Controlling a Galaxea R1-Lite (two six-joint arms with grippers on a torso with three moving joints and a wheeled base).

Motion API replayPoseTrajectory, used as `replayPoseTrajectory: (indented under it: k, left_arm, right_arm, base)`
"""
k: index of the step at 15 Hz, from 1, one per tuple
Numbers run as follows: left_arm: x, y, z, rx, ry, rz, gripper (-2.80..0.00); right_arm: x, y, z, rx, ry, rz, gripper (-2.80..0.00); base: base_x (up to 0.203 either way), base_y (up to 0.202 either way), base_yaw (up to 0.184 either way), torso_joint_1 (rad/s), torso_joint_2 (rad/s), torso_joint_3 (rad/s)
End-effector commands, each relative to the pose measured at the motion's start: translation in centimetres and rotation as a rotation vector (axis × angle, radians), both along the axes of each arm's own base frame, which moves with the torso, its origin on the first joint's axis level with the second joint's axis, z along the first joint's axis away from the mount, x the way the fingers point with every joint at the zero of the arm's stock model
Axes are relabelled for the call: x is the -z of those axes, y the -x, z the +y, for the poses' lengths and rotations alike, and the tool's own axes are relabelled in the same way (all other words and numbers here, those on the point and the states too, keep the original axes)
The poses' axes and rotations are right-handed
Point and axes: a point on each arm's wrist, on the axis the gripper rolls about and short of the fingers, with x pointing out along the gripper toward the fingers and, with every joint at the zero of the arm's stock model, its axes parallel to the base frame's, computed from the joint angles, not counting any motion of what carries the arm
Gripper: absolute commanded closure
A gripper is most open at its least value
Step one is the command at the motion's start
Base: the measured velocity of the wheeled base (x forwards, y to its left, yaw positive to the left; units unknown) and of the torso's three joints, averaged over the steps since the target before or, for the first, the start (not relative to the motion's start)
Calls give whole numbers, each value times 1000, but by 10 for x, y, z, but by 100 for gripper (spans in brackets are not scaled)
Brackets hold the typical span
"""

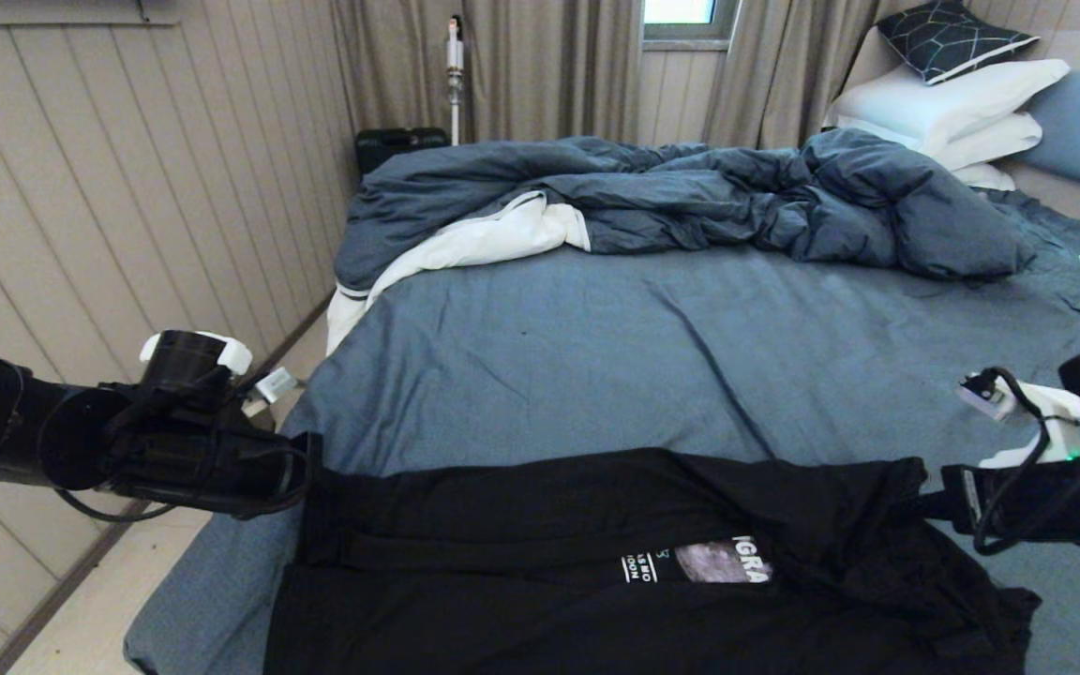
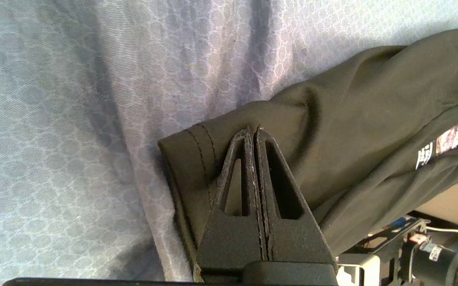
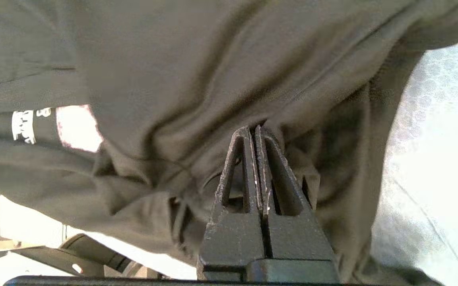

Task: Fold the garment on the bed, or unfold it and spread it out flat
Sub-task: Fold the black T-shirt

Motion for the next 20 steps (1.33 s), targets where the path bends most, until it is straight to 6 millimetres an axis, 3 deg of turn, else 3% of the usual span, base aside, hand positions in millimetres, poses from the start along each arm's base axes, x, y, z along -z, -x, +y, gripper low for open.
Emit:
replayPoseTrajectory:
  k: [1, 5, 13, 17, 20]
  left_arm:
    - [1, 0, 0, -1, 3, 5, 0]
    - [1, 0, -2, 5, 3, 6, 0]
    - [1, 1, -2, 5, 3, 7, 0]
    - [1, 1, -2, 6, 3, 5, 0]
    - [-4, 3, -1, 4, 5, -12, 0]
  right_arm:
    - [12, -8, -3, 2, -11, 42, 0]
    - [27, -40, -13, 24, 13, 39, 0]
    - [22, -105, -53, 150, 67, -34, 0]
    - [16, -106, -56, 164, 70, -52, 0]
    - [-6, -90, -52, 168, 81, -94, 0]
  base:
    - [0, 0, 0, 0, 0, 0]
    - [0, 0, 0, 0, 0, 0]
    - [0, 0, 0, 0, 0, 0]
    - [0, 0, 0, 0, 0, 0]
    - [0, 0, 0, 0, 0, 0]
